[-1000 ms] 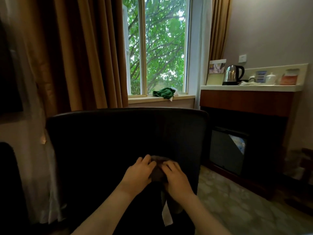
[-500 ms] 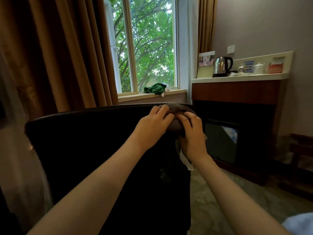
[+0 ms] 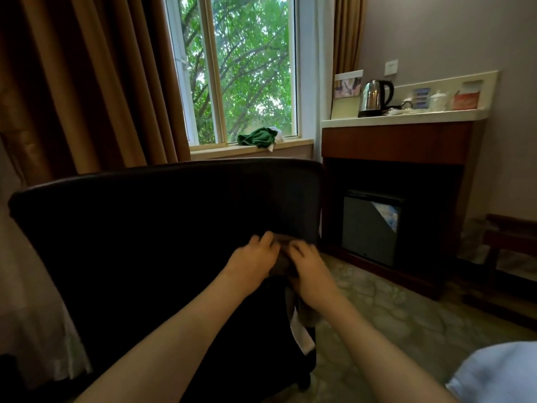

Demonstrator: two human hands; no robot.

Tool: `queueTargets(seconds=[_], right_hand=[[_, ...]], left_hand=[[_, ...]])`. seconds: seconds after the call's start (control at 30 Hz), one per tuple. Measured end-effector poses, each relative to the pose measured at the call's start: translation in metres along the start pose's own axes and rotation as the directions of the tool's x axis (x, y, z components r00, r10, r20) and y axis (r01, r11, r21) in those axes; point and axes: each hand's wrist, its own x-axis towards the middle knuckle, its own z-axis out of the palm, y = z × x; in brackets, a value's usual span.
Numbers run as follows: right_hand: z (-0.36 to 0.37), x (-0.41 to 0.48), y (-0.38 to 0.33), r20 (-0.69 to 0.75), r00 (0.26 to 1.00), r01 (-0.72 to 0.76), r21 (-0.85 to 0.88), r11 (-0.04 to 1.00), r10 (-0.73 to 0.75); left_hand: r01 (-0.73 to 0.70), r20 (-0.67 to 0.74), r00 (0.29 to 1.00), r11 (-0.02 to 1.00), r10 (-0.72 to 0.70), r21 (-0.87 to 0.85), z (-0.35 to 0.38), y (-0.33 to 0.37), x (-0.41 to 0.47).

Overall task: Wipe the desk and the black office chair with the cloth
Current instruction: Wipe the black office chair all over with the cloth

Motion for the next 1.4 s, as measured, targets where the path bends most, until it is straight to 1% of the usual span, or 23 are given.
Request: queueTargets(seconds=[0.03,0.07,0.13,0.17,0.23,0.3,0.4,0.43,0.5,0.53,0.6,0.63,0.7,0.77,0.8,0.83,0.87,0.93,1.0,1.07,1.17,1.27,1.4], right_hand=[[-0.008,0.006,0.004,-0.115,0.993,0.009,0.000,1.000,-0.009],[-0.019,0.013,0.006,-0.247,0.969,0.015,-0.012,1.000,-0.017],[-0.048,0.031,0.007,-0.446,0.895,-0.003,-0.011,1.000,-0.002],[-0.063,0.041,0.007,-0.514,0.858,-0.010,-0.002,1.000,0.008],[-0.091,0.060,0.008,-0.592,0.806,-0.023,0.001,1.000,0.019],[-0.110,0.076,0.011,-0.577,0.816,-0.036,0.014,0.999,0.037],[-0.114,0.086,0.015,-0.447,0.879,-0.087,0.193,0.977,0.166],[-0.111,0.085,0.016,-0.414,0.882,-0.123,0.256,0.959,0.224],[-0.101,0.081,0.016,-0.384,0.856,-0.204,0.365,0.909,0.346],[-0.096,0.077,0.015,-0.357,0.840,-0.238,0.436,0.868,0.409],[-0.082,0.066,0.014,-0.262,0.829,-0.290,0.554,0.780,0.494],[-0.073,0.059,0.015,-0.207,0.841,-0.314,0.565,0.763,0.500],[-0.050,0.043,0.015,-0.128,0.878,-0.349,0.491,0.798,0.462],[-0.033,0.032,0.013,-0.109,0.901,-0.339,0.426,0.839,0.419],[-0.028,0.031,0.012,-0.123,0.911,-0.318,0.399,0.860,0.394],[-0.025,0.033,0.010,-0.156,0.918,-0.291,0.358,0.887,0.364],[-0.026,0.036,0.007,-0.207,0.923,-0.253,0.304,0.918,0.323],[-0.030,0.043,0.001,-0.316,0.919,-0.176,0.208,0.962,0.236],[-0.030,0.050,-0.001,-0.357,0.922,-0.123,0.091,0.988,0.147],[-0.023,0.046,0.003,-0.337,0.939,-0.074,-0.004,0.997,0.068],[0.000,0.031,0.011,-0.324,0.946,-0.003,-0.089,0.996,-0.026],[0.033,0.019,0.013,-0.320,0.947,-0.005,-0.124,0.992,-0.035],[0.073,0.003,0.018,-0.394,0.918,-0.015,-0.154,0.988,-0.048]], left_hand=[[-0.033,-0.103,0.994,0.999,0.034,0.005,-0.011,-0.002,0.007],[-0.058,-0.162,0.985,0.998,0.063,0.037,-0.024,-0.004,0.016],[-0.114,-0.326,0.937,0.991,0.130,0.069,-0.053,-0.007,0.038],[-0.126,-0.402,0.903,0.988,0.151,0.088,-0.067,-0.008,0.050],[-0.121,-0.443,0.881,0.985,0.165,0.126,-0.087,-0.008,0.075],[-0.092,-0.464,0.874,0.986,0.146,0.137,-0.100,-0.008,0.094],[-0.038,-0.384,0.919,0.988,0.093,0.147,-0.094,-0.002,0.109],[-0.030,-0.354,0.931,0.986,0.088,0.165,-0.089,0.001,0.111],[-0.023,-0.410,0.905,0.974,0.116,0.224,-0.087,0.007,0.116],[-0.059,-0.375,0.913,0.962,0.160,0.267,-0.086,0.013,0.118],[-0.193,-0.173,0.950,0.926,0.259,0.326,-0.073,0.020,0.120],[-0.217,-0.098,0.961,0.923,0.259,0.318,-0.065,0.023,0.116],[-0.199,-0.019,0.977,0.941,0.213,0.272,-0.046,0.024,0.096],[-0.178,0.021,0.984,0.956,0.178,0.232,-0.030,0.021,0.073],[-0.168,0.008,0.985,0.962,0.170,0.213,-0.023,0.016,0.063],[-0.174,-0.046,0.981,0.962,0.188,0.209,-0.019,0.010,0.058],[-0.185,-0.149,0.964,0.957,0.221,0.222,-0.018,0.002,0.055],[-0.183,-0.342,0.903,0.953,0.260,0.241,-0.021,-0.016,0.053],[-0.168,-0.396,0.887,0.966,0.235,0.198,-0.017,-0.030,0.049],[-0.162,-0.421,0.882,0.976,0.210,0.147,-0.001,-0.037,0.041],[-0.150,-0.408,0.896,0.984,0.177,0.097,0.028,-0.034,0.027],[-0.154,-0.397,0.905,0.988,0.152,0.027,0.058,-0.031,0.010],[-0.156,-0.366,0.920,0.988,0.141,-0.011,0.084,-0.024,-0.005]])
